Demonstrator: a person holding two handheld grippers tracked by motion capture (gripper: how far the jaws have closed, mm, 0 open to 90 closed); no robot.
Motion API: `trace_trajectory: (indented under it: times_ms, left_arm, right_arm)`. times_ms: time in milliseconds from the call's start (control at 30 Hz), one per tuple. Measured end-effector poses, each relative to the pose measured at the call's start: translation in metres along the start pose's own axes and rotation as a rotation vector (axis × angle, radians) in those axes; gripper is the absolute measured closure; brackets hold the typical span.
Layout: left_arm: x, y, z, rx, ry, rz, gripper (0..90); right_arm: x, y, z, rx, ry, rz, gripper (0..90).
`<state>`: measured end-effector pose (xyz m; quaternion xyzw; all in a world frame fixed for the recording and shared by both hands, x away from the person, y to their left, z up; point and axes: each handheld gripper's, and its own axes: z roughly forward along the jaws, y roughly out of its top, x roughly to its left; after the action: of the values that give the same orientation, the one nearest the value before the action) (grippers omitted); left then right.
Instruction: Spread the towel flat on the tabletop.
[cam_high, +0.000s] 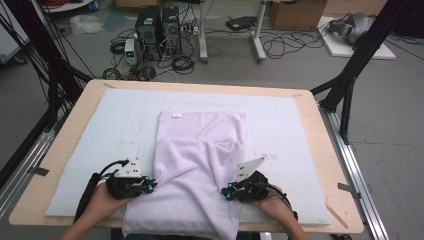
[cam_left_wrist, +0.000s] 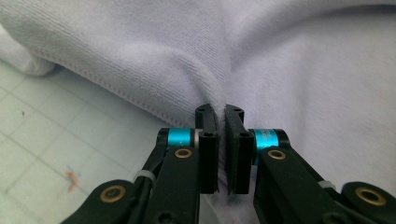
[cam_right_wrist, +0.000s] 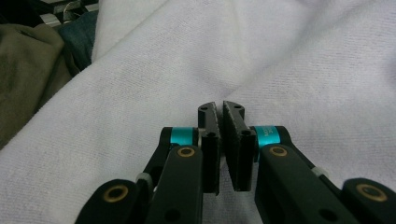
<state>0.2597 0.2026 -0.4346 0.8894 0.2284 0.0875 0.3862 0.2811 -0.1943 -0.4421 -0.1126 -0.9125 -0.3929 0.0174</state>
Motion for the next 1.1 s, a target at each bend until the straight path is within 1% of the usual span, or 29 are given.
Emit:
trace_trajectory:
  times_ms: [67, 133, 167, 233, 267, 333, 400, 433, 467, 500, 533, 567, 600, 633, 667, 700, 733, 767, 833, 867, 900, 967, 1000, 1033, 1067, 1100]
  left_arm:
    - [-0.004, -0.003, -0.007, -0.009, 0.003, -0.002, 84.9]
    - [-0.008, -0.007, -0.015, -0.017, 0.009, 0.0, 84.9]
    - [-0.01, -0.009, -0.018, -0.026, 0.008, -0.006, 84.9]
    - [-0.015, -0.011, -0.025, -0.029, 0.007, -0.004, 84.9]
    - [-0.017, -0.013, -0.028, -0.03, -0.003, -0.01, 85.0]
    - [-0.025, -0.016, -0.035, -0.034, -0.018, -0.008, 84.9]
    - [-0.034, -0.018, -0.042, -0.036, -0.039, 0.005, 84.7]
    - [-0.039, -0.019, -0.045, -0.043, -0.047, 0.012, 84.2]
    - [-0.041, -0.019, -0.048, -0.048, -0.051, 0.024, 83.1]
    - [-0.041, -0.019, -0.049, -0.063, -0.054, 0.029, 80.9]
    - [-0.039, -0.017, -0.05, -0.071, -0.049, 0.026, 77.2]
    - [-0.033, -0.014, -0.049, -0.08, -0.036, 0.022, 71.6]
    - [-0.03, -0.012, -0.048, -0.086, -0.031, 0.02, 69.6]
    - [-0.024, -0.008, -0.044, -0.093, -0.017, 0.018, 69.3]
    - [-0.02, -0.006, -0.041, -0.098, -0.007, 0.017, 69.1]
    - [-0.015, -0.003, -0.036, -0.103, 0.003, 0.016, 69.2]
    - [-0.009, -0.001, -0.031, -0.106, 0.007, 0.011, 69.8]
    - [-0.004, 0.001, -0.025, -0.111, 0.006, -0.002, 70.7]
    - [0.005, 0.006, -0.012, -0.093, 0.007, -0.008, 71.7]
    - [0.008, 0.007, -0.007, -0.085, 0.003, -0.017, 70.8]
    - [0.011, 0.009, 0.0, -0.073, 0.002, -0.025, 69.0]
    - [0.015, 0.011, 0.013, -0.046, -0.011, -0.031, 65.7]
    - [0.016, 0.011, 0.017, -0.036, -0.014, -0.031, 66.1]
    - [0.016, 0.012, 0.02, -0.026, -0.023, -0.023, 71.5]
    - [0.014, 0.012, 0.023, -0.03, -0.021, -0.017, 82.6]
    - [0.014, 0.012, 0.023, -0.03, -0.021, -0.016, 85.8]
  right_arm:
    - [0.003, 0.0, -0.002, -0.004, -0.003, -0.011, 86.4]
    - [0.008, 0.0, -0.004, -0.02, 0.005, -0.024, 86.6]
    - [0.011, 0.001, -0.005, -0.023, 0.006, -0.027, 86.7]
    - [0.017, 0.0, -0.01, -0.05, 0.016, -0.041, 86.7]
    - [0.02, 0.0, -0.012, -0.056, 0.021, -0.039, 86.7]
    - [0.027, 0.0, -0.017, -0.068, 0.038, -0.05, 86.7]
    - [0.036, 0.0, -0.022, -0.086, 0.077, -0.064, 86.6]
    - [0.041, 0.001, -0.024, -0.094, 0.095, -0.074, 85.6]
    - [0.045, 0.001, -0.027, -0.104, 0.096, -0.074, 82.2]
    - [0.046, 0.002, -0.031, -0.125, 0.087, -0.071, 77.8]
    - [0.044, 0.003, -0.034, -0.148, 0.073, -0.06, 76.7]
    - [0.041, 0.004, -0.036, -0.159, 0.051, -0.05, 73.3]
    - [0.034, 0.005, -0.038, -0.158, 0.006, -0.037, 71.9]
    - [0.029, 0.005, -0.038, -0.155, -0.01, -0.022, 71.9]
    - [0.02, 0.005, -0.037, -0.148, -0.041, -0.013, 71.9]
    - [0.015, 0.005, -0.036, -0.142, -0.06, -0.007, 71.9]
    - [0.008, 0.004, -0.034, -0.125, -0.079, 0.008, 72.1]
    - [0.001, 0.003, -0.031, -0.108, -0.097, 0.019, 72.0]
    - [-0.008, 0.002, -0.025, -0.067, -0.109, 0.04, 70.9]
    - [-0.012, 0.002, -0.02, -0.045, -0.11, 0.035, 69.5]
    - [-0.013, 0.002, -0.017, -0.029, -0.115, 0.034, 68.1]
    - [-0.015, 0.002, -0.01, 0.001, -0.106, 0.032, 67.9]
    - [-0.015, 0.002, -0.006, 0.004, -0.107, 0.028, 68.4]
    - [-0.016, 0.002, -0.005, 0.002, -0.104, 0.027, 70.2]
    - [-0.016, 0.002, -0.004, 0.002, -0.105, 0.028, 73.6]
    - [-0.016, 0.002, -0.003, 0.006, -0.111, 0.026, 79.2]
